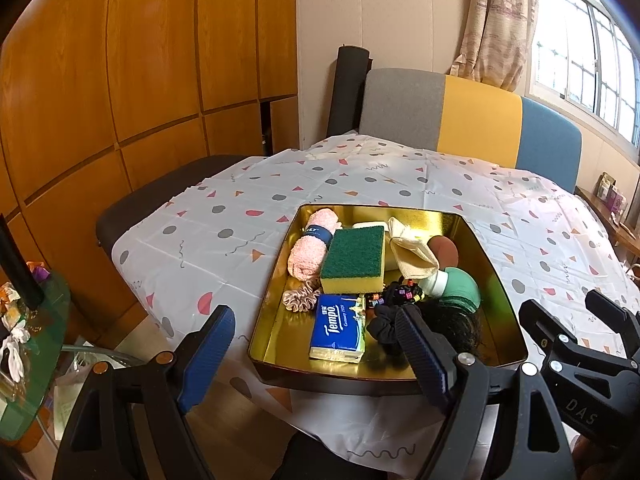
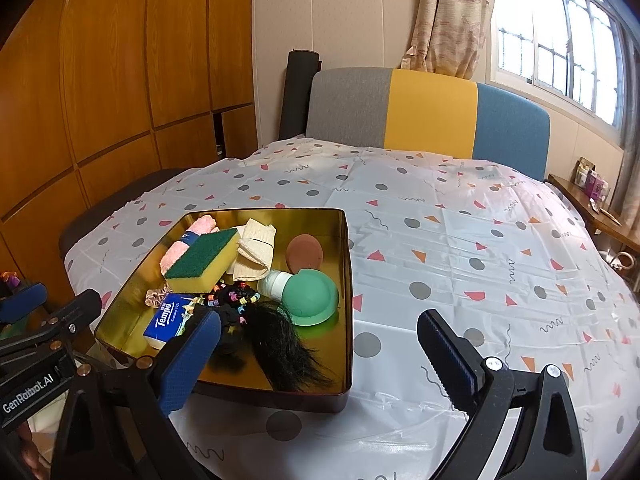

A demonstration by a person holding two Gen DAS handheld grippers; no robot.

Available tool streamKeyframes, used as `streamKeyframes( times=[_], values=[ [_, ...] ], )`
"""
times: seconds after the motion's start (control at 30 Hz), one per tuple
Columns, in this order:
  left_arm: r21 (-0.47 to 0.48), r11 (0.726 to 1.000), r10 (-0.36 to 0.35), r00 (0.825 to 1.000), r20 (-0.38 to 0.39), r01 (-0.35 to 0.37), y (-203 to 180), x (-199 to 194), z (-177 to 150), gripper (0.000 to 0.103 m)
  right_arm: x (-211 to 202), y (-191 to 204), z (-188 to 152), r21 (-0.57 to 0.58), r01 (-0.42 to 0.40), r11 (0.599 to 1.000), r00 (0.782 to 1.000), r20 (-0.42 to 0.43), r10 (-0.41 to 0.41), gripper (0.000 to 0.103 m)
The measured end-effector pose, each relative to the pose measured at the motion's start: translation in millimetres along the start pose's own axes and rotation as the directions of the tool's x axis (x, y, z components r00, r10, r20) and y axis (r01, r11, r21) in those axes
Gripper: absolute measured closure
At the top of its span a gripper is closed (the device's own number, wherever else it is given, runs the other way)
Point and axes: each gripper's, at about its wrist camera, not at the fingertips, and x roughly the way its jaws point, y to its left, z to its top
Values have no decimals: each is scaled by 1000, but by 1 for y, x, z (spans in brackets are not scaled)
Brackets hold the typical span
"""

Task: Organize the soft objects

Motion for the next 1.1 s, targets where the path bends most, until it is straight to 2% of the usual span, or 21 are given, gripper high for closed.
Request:
streamKeyframes(
  times=[0.4,1.1],
  values=[
    [-5,1000,-1,1000,4,1,1,-1,0,19,-1,0,0,-3,0,1000,1000,2,0,3],
    [25,999,-23,999,-33,24,1,3,-1,19,3,1,-4,-11,-6,1000,1000,-14,6,2]
  ],
)
